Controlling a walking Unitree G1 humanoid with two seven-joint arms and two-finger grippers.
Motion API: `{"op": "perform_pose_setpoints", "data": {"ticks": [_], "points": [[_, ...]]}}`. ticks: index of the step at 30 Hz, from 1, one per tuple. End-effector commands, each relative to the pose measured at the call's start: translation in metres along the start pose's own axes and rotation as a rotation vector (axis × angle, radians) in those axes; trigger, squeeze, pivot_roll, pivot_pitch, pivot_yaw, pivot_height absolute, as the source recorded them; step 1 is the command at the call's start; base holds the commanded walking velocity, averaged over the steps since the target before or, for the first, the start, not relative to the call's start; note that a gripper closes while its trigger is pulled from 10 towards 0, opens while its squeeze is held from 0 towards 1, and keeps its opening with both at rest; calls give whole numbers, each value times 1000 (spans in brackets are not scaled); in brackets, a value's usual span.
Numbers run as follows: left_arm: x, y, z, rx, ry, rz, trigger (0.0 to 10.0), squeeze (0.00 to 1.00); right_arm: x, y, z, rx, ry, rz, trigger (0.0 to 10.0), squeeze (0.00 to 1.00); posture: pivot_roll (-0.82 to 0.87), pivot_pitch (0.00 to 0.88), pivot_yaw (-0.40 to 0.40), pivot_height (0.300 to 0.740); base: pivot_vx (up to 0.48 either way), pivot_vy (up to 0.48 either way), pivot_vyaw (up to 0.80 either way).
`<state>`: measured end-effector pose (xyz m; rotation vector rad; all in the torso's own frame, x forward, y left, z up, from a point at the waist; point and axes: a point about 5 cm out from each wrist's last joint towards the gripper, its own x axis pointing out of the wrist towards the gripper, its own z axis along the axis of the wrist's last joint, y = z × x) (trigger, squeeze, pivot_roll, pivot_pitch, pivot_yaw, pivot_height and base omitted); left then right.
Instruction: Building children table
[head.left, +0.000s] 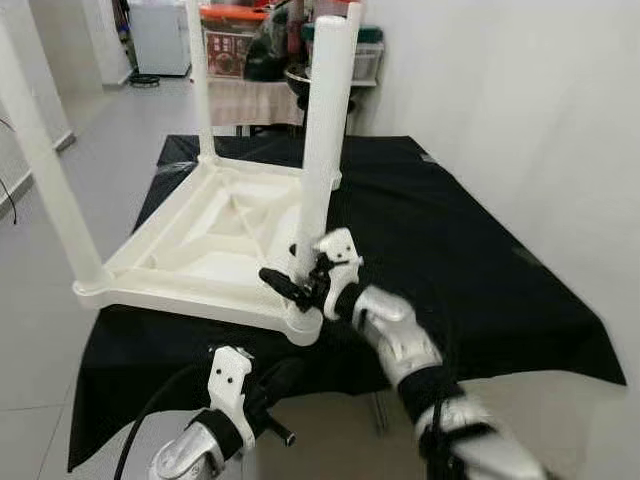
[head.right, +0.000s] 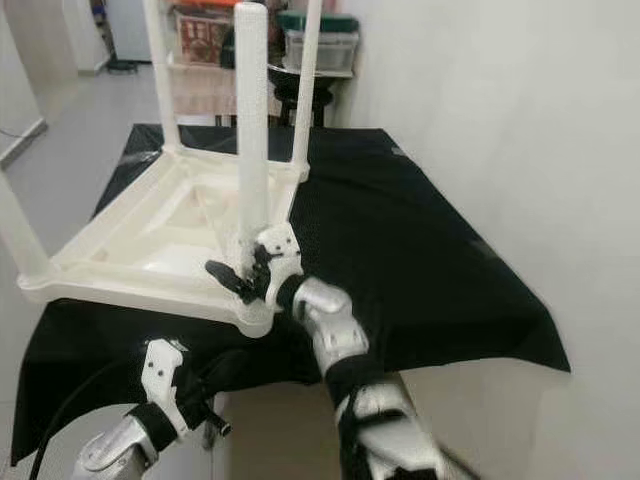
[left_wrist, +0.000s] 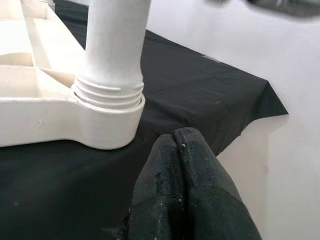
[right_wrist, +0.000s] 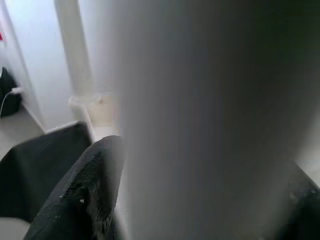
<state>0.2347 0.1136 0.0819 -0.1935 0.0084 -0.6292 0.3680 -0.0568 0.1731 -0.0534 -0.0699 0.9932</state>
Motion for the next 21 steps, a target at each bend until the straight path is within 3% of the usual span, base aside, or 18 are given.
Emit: {"op": "perform_pose_setpoints", "data": {"ticks": [1,7,8,9,16,21], "points": [[0,0,-3,4,5,5,10000,0,0,0,-2,12,16,85,10000,0,88,0,-119,740,0,0,0],[-2,-1,-3,9,7,4,10000,0,-5,-13,-4,102,45,68,10000,0,111,0,-128,740,0,0,0],[-2,-2,-3,9,7,4,10000,0,-7,-14,-7,112,61,71,5412,0,116,0,-129,740,0,0,0],[-3,-2,-3,8,8,3,10000,0,-10,-14,-10,115,82,85,0,0,122,0,-131,740,0,0,0],[-6,-5,-4,5,10,1,10000,0,-18,-16,-12,109,106,148,0,0,119,0,-125,740,0,0,0],[-5,-6,-3,-20,4,-4,10000,0,-27,-24,-8,106,55,149,0,0,87,0,-101,740,0,0,0]]}}
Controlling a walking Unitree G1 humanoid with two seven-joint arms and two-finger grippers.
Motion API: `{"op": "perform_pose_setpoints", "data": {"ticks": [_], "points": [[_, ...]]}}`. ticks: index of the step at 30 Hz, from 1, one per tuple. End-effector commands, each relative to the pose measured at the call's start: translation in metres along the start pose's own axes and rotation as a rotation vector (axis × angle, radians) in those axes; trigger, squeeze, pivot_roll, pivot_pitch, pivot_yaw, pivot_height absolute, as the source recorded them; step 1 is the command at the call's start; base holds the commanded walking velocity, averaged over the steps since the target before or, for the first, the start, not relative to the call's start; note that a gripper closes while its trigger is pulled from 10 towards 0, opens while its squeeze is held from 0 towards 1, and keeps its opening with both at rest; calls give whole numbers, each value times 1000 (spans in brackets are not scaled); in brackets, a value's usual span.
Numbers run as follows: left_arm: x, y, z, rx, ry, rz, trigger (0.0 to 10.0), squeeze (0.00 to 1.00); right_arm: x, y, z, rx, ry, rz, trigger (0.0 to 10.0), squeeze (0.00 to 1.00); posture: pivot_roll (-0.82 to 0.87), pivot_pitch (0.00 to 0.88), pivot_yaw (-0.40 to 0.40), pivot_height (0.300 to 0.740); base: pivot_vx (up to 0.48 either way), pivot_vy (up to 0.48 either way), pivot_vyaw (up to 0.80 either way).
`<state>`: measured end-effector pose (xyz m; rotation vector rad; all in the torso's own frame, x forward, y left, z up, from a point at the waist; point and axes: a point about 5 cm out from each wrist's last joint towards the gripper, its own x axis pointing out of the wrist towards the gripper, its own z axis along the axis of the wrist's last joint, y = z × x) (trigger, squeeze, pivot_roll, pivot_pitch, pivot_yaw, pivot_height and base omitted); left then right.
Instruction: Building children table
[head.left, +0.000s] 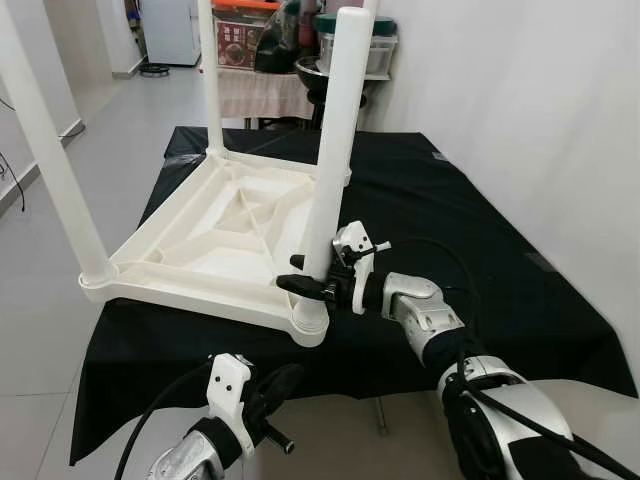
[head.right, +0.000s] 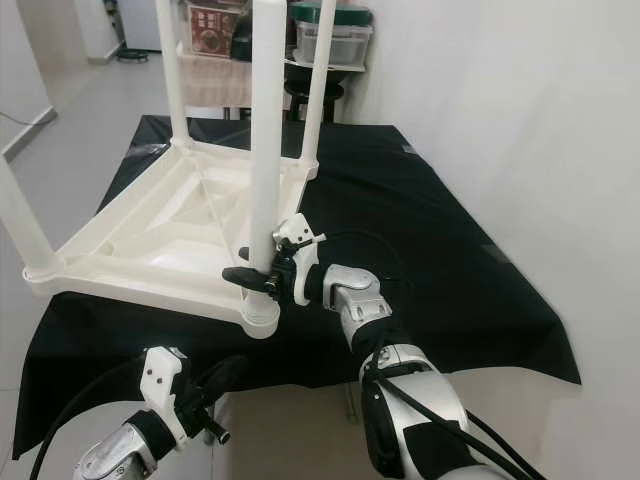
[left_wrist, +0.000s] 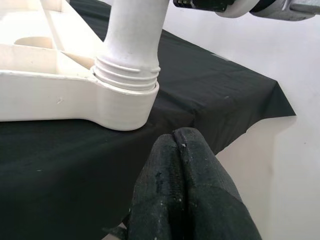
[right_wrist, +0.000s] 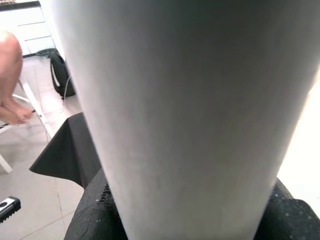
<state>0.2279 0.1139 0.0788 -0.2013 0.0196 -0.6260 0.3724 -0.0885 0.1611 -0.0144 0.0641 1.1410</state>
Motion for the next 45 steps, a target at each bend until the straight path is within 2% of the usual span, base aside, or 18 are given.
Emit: {"op": "perform_pose_setpoints", "data": {"ticks": [1,8,10,11,12,14,16,20,21,24,25,26,32,33,35,36,39,45], "points": [[1,-3,1,-9,-3,-8,10000,0,-3,-3,5,8,-34,1,0,0,87,0,-101,740,0,0,0],[-1,-1,-1,-1,21,-26,10000,0,-33,-19,0,-122,-46,-251,0,0,60,0,-83,740,0,0,0],[-3,-1,-1,0,22,-26,10000,0,-30,-18,-34,-12,3,-828,0,0,42,0,-70,740,0,0,0],[-3,-1,-1,0,22,-26,10000,0,-30,-18,-34,-12,3,-828,0,0,42,0,-70,740,0,0,0],[-2,-1,-1,-1,24,-28,10000,0,-15,12,-63,104,25,-890,0,0,34,0,-61,740,0,0,0],[-2,-1,-1,-1,24,-28,10000,0,-15,12,-63,104,25,-890,0,0,34,0,-61,740,0,0,0],[-1,0,-2,1,33,-33,10000,0,9,47,-79,162,41,-829,0,0,27,0,-54,740,0,0,0],[0,2,-2,-5,38,-32,10000,0,13,37,-68,87,34,-767,0,0,32,0,-65,740,0,0,0],[0,3,-2,-5,35,-27,10000,0,13,26,-59,62,31,-761,1373,0,40,0,-74,740,0,0,0],[0,3,-2,-5,35,-27,10000,0,13,26,-59,62,31,-761,1373,0,40,0,-74,740,0,0,0],[1,3,-2,-1,32,-20,10000,0,17,20,-49,55,1,-712,10000,0,42,0,-77,740,0,0,0],[2,2,-2,8,31,-18,10000,0,24,18,-36,55,-42,-605,10000,1000,53,0,-87,740,0,0,0],[4,3,-3,16,32,-16,10000,0,33,20,-6,0,-138,-365,10000,1000,51,0,-82,740,0,0,0],[4,4,-2,15,33,-17,10000,0,32,20,5,-36,-156,-283,10000,137,52,0,-82,740,0,0,0],[4,4,-2,15,33,-17,10000,0,32,20,5,-36,-156,-283,10000,137,52,0,-82,740,0,0,0],[5,5,-2,12,35,-17,10000,0,28,19,15,-71,-163,-176,10000,0,55,0,-80,740,0,0,0],[5,6,-3,10,39,-18,10000,0,21,16,31,-96,-151,36,10000,0,66,0,-83,740,0,0,0],[5,8,-3,9,41,-17,10000,0,21,14,37,-89,-128,154,10000,0,74,0,-85,740,0,0,0]]}}
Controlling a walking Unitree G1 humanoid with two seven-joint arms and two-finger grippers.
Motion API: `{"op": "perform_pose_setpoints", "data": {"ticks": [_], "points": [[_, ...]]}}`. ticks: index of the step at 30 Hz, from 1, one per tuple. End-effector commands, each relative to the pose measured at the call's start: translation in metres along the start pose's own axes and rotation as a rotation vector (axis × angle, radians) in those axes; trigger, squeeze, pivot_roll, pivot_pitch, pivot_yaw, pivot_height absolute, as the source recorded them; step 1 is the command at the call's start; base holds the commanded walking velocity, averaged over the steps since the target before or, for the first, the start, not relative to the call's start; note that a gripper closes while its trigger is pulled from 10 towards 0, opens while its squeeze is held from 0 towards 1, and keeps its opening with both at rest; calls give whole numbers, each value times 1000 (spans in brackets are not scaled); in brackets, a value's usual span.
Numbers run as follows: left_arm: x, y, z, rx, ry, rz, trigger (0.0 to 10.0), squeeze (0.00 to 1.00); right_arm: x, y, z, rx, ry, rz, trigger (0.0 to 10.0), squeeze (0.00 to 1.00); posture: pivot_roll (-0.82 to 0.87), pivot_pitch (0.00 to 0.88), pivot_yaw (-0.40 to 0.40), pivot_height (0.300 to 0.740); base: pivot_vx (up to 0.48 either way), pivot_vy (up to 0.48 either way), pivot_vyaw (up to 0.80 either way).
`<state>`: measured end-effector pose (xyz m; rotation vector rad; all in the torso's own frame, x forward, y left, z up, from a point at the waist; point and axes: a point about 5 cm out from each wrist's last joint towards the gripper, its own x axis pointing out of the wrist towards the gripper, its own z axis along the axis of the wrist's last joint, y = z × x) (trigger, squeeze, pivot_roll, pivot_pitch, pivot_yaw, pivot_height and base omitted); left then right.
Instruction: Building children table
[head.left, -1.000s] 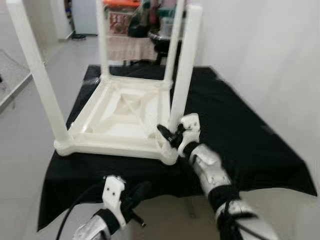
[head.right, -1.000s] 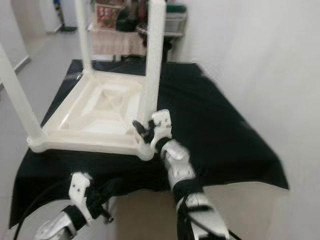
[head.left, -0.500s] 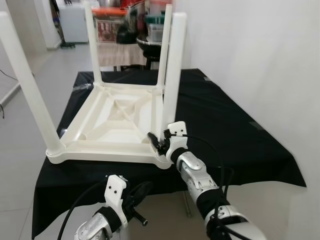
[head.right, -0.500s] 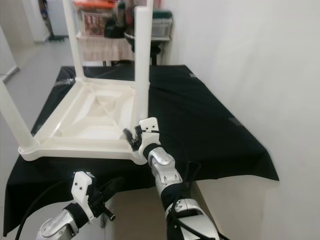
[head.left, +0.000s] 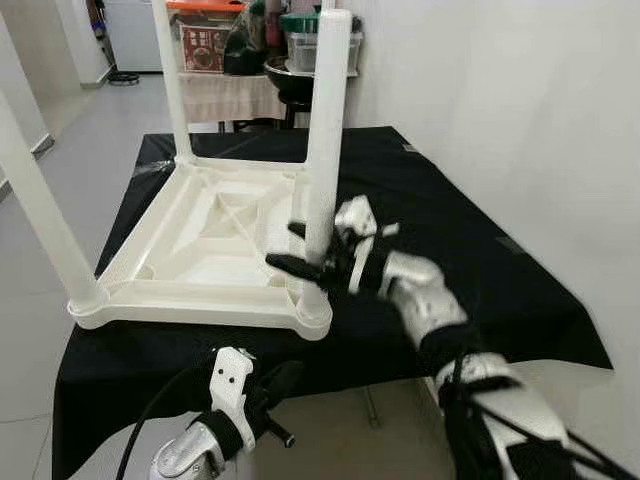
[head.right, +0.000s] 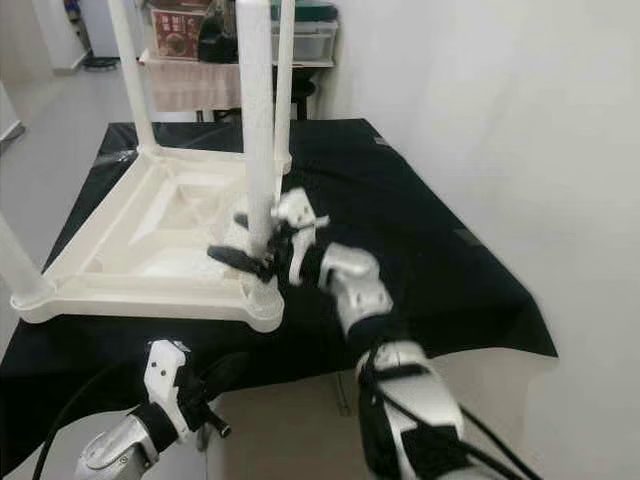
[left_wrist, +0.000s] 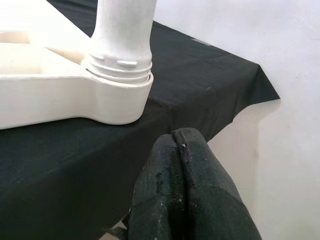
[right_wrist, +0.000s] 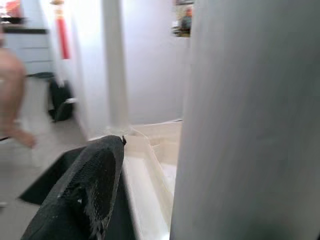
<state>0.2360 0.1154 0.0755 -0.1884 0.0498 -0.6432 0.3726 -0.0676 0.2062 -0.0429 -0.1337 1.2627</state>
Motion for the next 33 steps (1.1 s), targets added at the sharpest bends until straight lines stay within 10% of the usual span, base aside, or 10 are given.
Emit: {"op": "perform_pose_setpoints", "data": {"ticks": [1,2,11,21,22,24,33], "points": [[0,1,-1,6,8,-2,10000,0,4,5,-10,52,13,44,5686,0,76,0,-85,740,0,0,0],[-1,1,-2,5,8,-2,10000,0,3,5,-12,61,23,38,0,0,78,0,-84,740,0,0,0],[-1,0,-2,-1,9,-3,10000,0,-6,1,-19,64,35,-24,0,0,68,0,-79,740,0,0,0],[-4,-1,-1,1,8,-5,10000,0,-24,0,-44,92,-10,-393,0,0,60,0,-84,740,0,0,0],[-5,0,-1,1,8,-5,10000,0,-25,2,-65,132,69,-756,0,0,51,0,-76,740,0,0,0],[-5,0,-1,1,12,-8,10000,0,-14,27,-90,178,130,-863,0,0,38,0,-57,740,0,0,0],[-4,2,-1,2,14,-8,10000,0,-6,35,-98,185,161,-898,0,0,53,0,-70,740,0,0,0]]}}
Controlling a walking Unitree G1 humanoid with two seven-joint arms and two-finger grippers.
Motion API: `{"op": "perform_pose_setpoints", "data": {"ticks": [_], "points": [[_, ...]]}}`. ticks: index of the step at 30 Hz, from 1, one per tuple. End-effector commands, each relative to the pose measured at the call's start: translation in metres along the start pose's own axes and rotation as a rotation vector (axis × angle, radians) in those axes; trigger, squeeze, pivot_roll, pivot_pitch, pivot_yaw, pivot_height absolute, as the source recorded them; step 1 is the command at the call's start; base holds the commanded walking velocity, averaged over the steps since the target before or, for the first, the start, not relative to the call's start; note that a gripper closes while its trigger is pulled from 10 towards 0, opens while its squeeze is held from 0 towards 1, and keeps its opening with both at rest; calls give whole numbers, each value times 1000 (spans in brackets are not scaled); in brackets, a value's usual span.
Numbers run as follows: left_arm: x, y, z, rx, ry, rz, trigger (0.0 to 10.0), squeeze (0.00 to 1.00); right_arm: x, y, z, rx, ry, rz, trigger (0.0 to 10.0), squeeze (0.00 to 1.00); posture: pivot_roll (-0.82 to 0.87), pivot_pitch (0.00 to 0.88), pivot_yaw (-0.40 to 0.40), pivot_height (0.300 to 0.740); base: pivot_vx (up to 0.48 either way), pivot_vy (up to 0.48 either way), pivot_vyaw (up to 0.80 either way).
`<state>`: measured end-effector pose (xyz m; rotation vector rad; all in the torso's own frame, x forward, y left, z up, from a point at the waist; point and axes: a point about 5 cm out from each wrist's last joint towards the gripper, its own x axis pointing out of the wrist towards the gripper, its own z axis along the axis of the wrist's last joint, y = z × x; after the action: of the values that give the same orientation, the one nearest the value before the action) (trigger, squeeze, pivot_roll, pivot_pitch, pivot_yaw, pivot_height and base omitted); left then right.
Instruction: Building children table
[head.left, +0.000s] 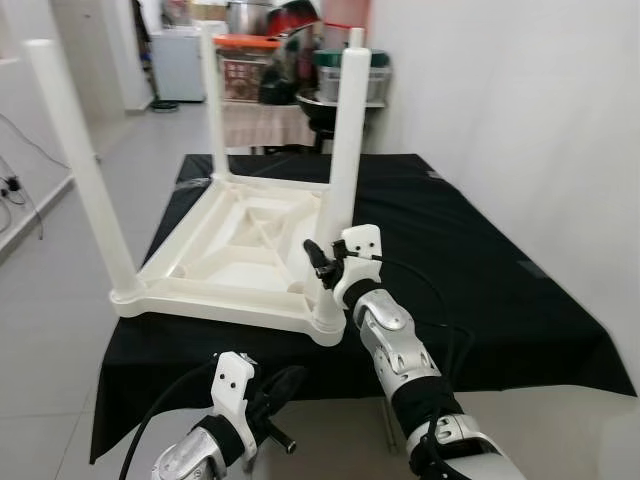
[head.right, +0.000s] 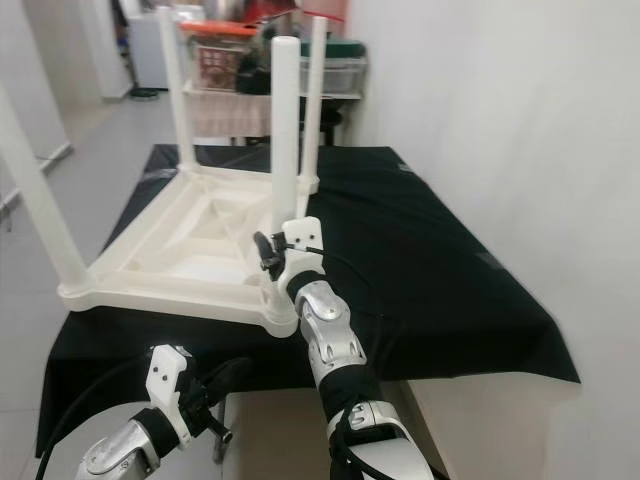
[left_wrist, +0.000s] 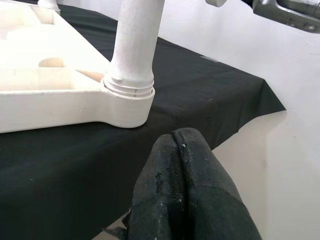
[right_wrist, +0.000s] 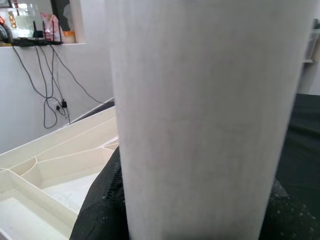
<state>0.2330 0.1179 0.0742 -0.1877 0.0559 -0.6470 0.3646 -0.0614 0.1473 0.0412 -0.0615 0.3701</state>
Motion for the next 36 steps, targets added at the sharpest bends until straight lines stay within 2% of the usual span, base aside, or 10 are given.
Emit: {"op": "perform_pose_setpoints", "data": {"ticks": [1,8,9,11,12,16,18,25,29,36], "points": [[1,2,1,8,5,1,10000,0,-11,6,-39,57,150,-7,0,0,64,0,-77,740,0,0,0],[1,2,1,14,2,7,10000,0,-7,9,-35,60,147,-2,667,0,64,0,-75,740,0,0,0],[2,3,1,13,2,7,10000,0,-2,17,-27,120,127,151,10000,1000,64,0,-75,740,0,0,0],[2,3,1,13,2,7,10000,0,-2,17,-27,120,127,151,10000,1000,64,0,-75,740,0,0,0],[3,3,1,12,2,6,10000,0,1,18,-13,135,62,299,10000,1000,69,0,-78,740,0,0,0],[4,2,1,11,1,5,10000,0,3,13,2,130,5,443,10000,1000,70,0,-84,740,0,0,0],[5,1,1,10,-5,6,10000,0,3,-14,21,21,28,607,10000,0,82,0,-97,740,0,0,0],[5,-1,1,17,-4,9,10000,0,0,-37,18,87,118,657,10000,0,108,0,-103,740,0,0,0],[2,-1,1,20,-1,8,10000,0,-3,-49,14,38,171,627,10000,0,124,0,-105,740,0,0,0],[-1,-2,1,20,5,8,10000,0,-8,-68,29,68,121,673,10000,0,124,0,-98,740,0,0,0]]}}
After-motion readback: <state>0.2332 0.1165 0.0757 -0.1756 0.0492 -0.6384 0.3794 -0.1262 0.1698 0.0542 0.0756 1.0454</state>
